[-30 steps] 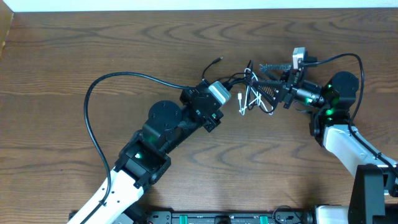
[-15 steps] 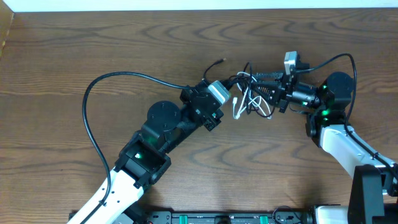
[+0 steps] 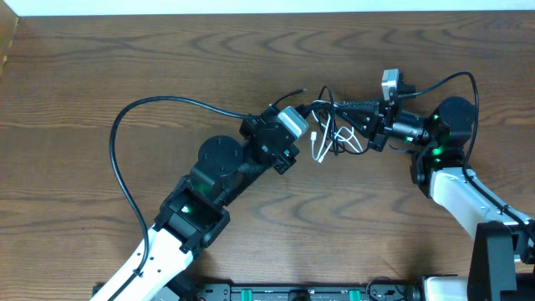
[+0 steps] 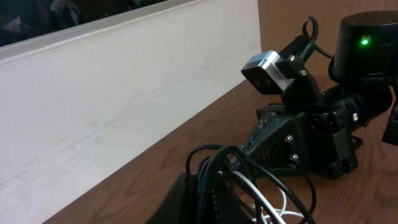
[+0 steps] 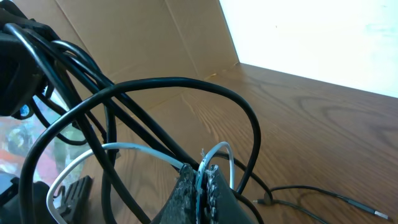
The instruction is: Untangle cables
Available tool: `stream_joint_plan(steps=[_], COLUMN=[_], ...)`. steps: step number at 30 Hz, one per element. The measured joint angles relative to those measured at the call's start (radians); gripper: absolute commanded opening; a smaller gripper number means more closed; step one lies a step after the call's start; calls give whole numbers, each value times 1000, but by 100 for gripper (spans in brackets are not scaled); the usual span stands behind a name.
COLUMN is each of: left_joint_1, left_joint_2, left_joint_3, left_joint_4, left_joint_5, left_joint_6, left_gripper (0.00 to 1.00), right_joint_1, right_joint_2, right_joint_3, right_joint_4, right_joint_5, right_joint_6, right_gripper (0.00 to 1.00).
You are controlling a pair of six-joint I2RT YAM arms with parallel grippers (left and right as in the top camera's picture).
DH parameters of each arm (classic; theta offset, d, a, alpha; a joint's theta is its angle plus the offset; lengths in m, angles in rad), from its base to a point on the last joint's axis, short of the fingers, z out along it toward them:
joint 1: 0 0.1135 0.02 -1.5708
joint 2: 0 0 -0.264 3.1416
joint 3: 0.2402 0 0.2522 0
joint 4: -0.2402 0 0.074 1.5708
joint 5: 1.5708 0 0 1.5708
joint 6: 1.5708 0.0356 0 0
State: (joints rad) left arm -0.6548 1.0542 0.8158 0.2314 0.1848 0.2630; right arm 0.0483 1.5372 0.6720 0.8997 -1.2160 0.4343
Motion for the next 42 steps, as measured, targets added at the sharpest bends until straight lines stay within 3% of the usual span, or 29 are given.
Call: stream_joint_plan(steps=[9, 26, 35, 42], left_joint_1=[0, 5, 121, 266], left_joint_2=[0, 0, 0, 0], left_joint_3=[0, 0, 0, 0], left_joint_4=[-131, -510, -597, -606], left_joint_5=[-76, -600, -670, -678], left_joint_6=[0, 1, -43, -150], left_gripper=[8, 8, 8, 8], right_joint_1=[-2, -85, -117, -149], right_joint_2=[0, 0, 0, 0], right_joint_3=[0, 0, 0, 0], right_joint_4=[34, 339, 369, 369], right_joint_5=[65, -3, -51, -98], right_joint_6=[95, 475, 567, 581], right_gripper=[1, 1, 1, 1])
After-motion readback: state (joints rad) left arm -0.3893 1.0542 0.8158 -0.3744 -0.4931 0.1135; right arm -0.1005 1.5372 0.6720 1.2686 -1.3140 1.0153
